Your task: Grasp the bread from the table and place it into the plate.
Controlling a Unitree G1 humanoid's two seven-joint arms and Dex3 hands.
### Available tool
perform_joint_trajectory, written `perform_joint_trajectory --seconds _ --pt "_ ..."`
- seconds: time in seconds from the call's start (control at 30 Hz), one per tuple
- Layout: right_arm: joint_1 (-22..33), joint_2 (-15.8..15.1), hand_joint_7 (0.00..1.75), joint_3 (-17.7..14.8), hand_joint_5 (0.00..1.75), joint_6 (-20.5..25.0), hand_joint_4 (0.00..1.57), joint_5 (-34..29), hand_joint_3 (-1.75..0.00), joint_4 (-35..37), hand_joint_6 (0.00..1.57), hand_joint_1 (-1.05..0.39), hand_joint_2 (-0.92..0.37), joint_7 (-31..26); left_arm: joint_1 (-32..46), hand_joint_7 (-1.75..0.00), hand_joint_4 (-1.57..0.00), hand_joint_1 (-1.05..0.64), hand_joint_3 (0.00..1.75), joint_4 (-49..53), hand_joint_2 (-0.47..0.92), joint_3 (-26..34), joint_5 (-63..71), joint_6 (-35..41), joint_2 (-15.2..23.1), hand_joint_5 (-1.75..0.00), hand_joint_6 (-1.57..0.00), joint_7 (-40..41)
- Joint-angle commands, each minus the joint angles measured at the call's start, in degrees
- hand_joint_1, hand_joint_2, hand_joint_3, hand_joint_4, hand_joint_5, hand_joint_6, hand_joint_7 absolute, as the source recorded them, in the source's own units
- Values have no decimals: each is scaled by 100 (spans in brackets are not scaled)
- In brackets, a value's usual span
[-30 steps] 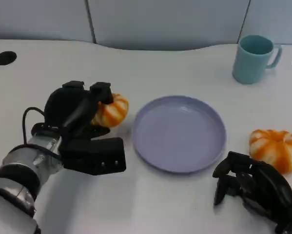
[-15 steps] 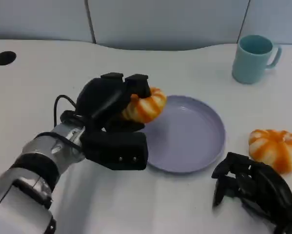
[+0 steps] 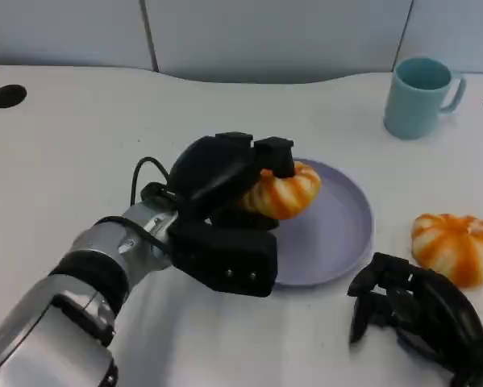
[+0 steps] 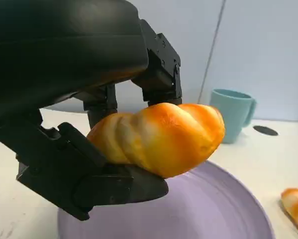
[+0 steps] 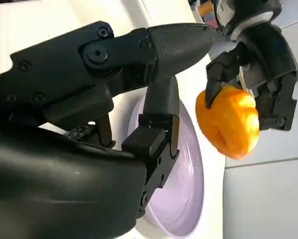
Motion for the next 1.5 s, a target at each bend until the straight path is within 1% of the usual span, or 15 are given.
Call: perform_joint_trajectory --seconds 0.03,0.13,0.3,0.37,0.4,0.43,0.5,0.53,0.6,0.67,0.73,0.8,0.97,1.27,1.5 --pt "159 -13 121 35 160 56 63 -21 -25 -20 67 -50 -92 -37 -149 -175 -92 -32 94 -28 67 -61 60 22 -37 -175 -75 28" --pt "187 -16 120 59 160 32 65 -55 -26 -62 68 -50 -92 -73 -150 -175 -92 -34 93 -23 69 -106 100 67 -84 -175 -75 55" --pt "226 -4 119 83 159 134 67 -17 -25 -156 70 -51 -92 -97 -208 -175 -88 -34 89 16 72 -118 27 157 -103 -175 -71 -384" --pt "241 -9 118 92 159 163 67 -3 -26 -189 70 -50 -92 -88 -205 -161 -83 -29 101 15 66 -67 -60 146 -102 -175 -74 -593" --pt "247 -13 117 96 158 186 67 2 -26 -205 69 -50 -92 -88 -203 -136 -80 -28 99 10 64 -42 -102 142 -101 -156 -76 -694" --pt "250 -15 117 99 158 201 67 5 -26 -217 69 -50 -92 -89 -200 -126 -79 -28 98 1 64 -26 -127 140 -98 -149 -77 -758" --pt "270 -17 117 109 158 261 66 2 -26 -278 69 -50 -92 -120 -204 -118 -79 -27 98 -17 64 -28 -129 172 -90 -144 -78 -888" --pt "284 -17 117 116 158 301 66 -2 -26 -320 69 -50 -92 -143 -208 -86 -68 -28 76 -24 72 -37 -119 195 -86 -117 -66 -956" --pt "310 -12 118 130 158 324 66 -3 -25 -379 70 -50 -92 -164 -211 -56 -61 -29 51 -38 84 -51 -98 255 -78 -97 -62 -1071" --pt "324 -10 118 137 159 310 66 -9 -25 -394 70 -49 -92 -177 -223 -48 -58 -29 44 -48 87 -73 -68 327 -73 -95 -61 -1168" --pt "341 -25 118 159 159 316 66 -47 -25 -423 70 -50 -92 -222 -266 -38 -35 -39 30 -50 91 -137 -1 493 -69 -85 -47 -1352" --pt "346 -29 118 158 159 349 66 -23 -25 -436 69 -49 -92 -207 -276 -33 -24 -47 25 -70 92 -168 24 605 -71 -79 -41 -1468" --pt "305 -29 116 126 159 271 65 29 -26 -334 68 -49 -92 -105 -276 -26 -8 -60 20 -106 92 -173 -9 694 -64 -67 -33 -1626" --pt "317 -27 118 150 159 297 66 -38 -26 -394 70 -50 -92 -239 -288 -23 0 -70 10 -153 92 -75 -126 748 -42 -58 -30 -1849" --pt "307 -28 118 147 159 325 67 -5 -24 -379 70 -51 -92 -221 -226 -20 0 -73 10 -241 92 78 -300 663 38 -51 -25 -1906"
